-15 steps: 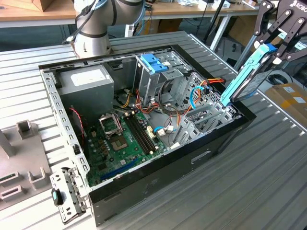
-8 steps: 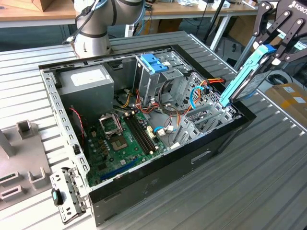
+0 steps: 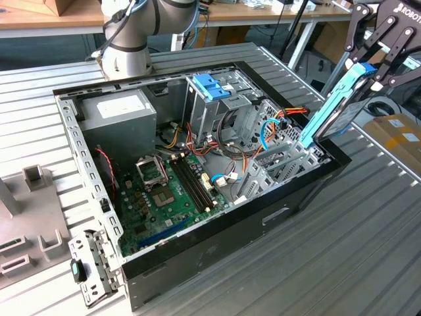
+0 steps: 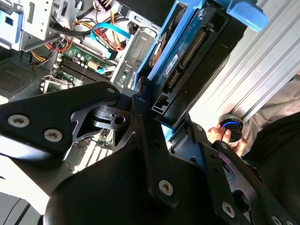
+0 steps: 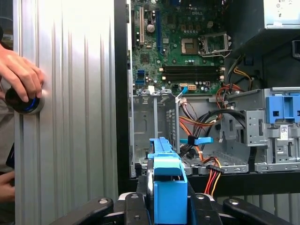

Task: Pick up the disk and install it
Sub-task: 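Insert the disk into the insertion slot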

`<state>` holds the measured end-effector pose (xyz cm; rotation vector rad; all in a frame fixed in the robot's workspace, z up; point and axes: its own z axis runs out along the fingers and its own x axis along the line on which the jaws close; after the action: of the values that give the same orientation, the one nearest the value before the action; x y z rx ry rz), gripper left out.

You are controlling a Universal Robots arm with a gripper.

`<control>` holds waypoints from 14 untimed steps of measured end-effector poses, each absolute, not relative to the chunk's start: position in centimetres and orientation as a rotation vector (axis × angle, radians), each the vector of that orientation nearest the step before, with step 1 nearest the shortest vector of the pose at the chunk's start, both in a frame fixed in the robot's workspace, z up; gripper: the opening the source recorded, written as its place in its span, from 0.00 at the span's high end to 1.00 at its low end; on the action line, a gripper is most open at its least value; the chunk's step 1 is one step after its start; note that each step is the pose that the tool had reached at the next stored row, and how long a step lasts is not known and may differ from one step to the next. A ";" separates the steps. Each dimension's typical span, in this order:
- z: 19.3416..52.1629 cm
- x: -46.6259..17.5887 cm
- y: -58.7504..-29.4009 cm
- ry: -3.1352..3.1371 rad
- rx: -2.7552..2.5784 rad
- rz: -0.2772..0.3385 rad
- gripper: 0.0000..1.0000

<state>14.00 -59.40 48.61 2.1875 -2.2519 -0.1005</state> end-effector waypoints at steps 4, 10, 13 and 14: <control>48.5 13.7 -59.4 -2.252 2.187 -0.100 0.63; 48.2 12.9 -59.4 -2.252 2.187 -0.100 0.63; 48.0 12.1 -59.3 -2.252 2.187 -0.100 0.63; 47.9 11.8 -59.3 -2.252 2.187 -0.100 0.63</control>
<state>11.83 -59.32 47.91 2.1874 -2.2518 -0.1004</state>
